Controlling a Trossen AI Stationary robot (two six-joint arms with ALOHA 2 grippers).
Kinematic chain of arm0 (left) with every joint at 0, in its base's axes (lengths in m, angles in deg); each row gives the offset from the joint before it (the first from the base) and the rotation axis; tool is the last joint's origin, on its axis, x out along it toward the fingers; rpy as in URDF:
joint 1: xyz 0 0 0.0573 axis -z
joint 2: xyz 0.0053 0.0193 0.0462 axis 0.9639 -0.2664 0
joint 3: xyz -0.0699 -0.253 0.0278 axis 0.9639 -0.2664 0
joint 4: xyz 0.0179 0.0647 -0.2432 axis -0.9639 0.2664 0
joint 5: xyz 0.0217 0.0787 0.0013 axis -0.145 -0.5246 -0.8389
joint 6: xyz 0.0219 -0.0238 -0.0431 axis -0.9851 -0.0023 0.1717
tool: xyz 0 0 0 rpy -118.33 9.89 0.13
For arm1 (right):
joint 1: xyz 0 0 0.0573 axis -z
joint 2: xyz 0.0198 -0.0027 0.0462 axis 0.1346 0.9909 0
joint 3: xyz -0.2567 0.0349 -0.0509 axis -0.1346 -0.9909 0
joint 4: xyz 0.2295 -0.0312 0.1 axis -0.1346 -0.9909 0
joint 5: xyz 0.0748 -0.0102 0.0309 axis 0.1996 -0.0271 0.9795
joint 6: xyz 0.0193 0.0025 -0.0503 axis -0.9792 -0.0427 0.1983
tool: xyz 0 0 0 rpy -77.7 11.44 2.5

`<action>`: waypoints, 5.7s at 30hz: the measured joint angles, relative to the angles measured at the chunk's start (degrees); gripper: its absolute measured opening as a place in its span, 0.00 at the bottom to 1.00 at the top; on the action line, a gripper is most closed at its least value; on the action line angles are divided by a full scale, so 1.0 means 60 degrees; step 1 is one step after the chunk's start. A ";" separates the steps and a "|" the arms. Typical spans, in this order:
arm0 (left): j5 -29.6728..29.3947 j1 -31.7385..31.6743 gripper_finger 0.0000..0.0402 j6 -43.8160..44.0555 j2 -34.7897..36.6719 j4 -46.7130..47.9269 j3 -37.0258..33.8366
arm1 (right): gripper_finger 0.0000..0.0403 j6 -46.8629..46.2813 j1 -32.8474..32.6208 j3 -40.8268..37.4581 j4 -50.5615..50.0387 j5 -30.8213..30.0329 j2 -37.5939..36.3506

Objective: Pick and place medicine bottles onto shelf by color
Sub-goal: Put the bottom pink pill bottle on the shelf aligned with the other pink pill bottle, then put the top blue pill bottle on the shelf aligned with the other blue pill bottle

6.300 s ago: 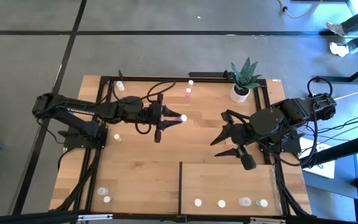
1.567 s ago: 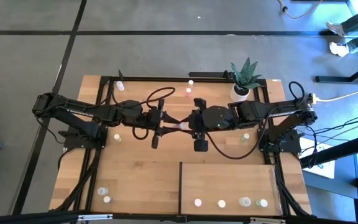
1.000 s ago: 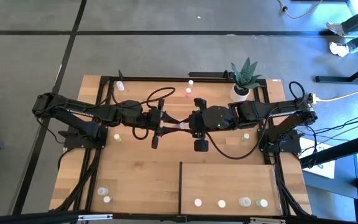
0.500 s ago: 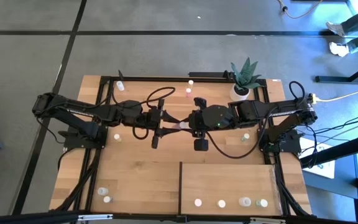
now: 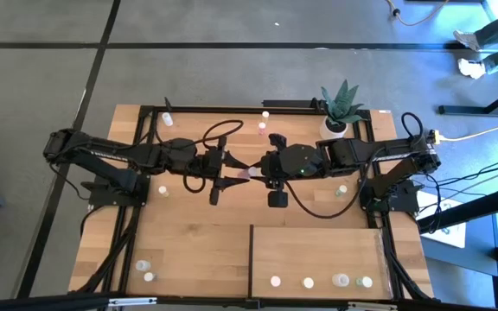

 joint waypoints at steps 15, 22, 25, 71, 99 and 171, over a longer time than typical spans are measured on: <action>-0.0655 -0.0311 0.40 -0.0186 0.0848 0.1610 -0.0022 | 0.32 -0.0654 -0.0022 0.0004 -0.0251 0.0062 -0.0206; -0.0754 -0.0235 0.40 -0.0191 0.1473 0.1889 -0.0029 | 0.32 -0.1589 -0.0079 0.0543 -0.1533 0.0021 -0.0353; -0.0739 -0.0223 0.40 -0.0207 0.1690 0.1994 -0.0029 | 0.32 -0.1796 -0.0235 0.0848 -0.2228 0.0051 -0.0353; -0.1217 0.2567 0.40 0.0391 0.1799 0.2060 -0.0029 | 0.32 -0.2964 -0.2424 0.1198 -0.3996 0.2622 0.1250; -0.0248 0.2995 0.40 0.0355 0.0768 0.2653 -0.0029 | 0.32 -0.1028 -0.3067 0.1198 -0.3427 0.3105 0.2398; -0.0259 0.2993 0.40 0.0366 0.0776 0.2624 -0.0029 | 0.50 -0.0963 -0.2988 0.3897 -0.6932 0.1614 0.2541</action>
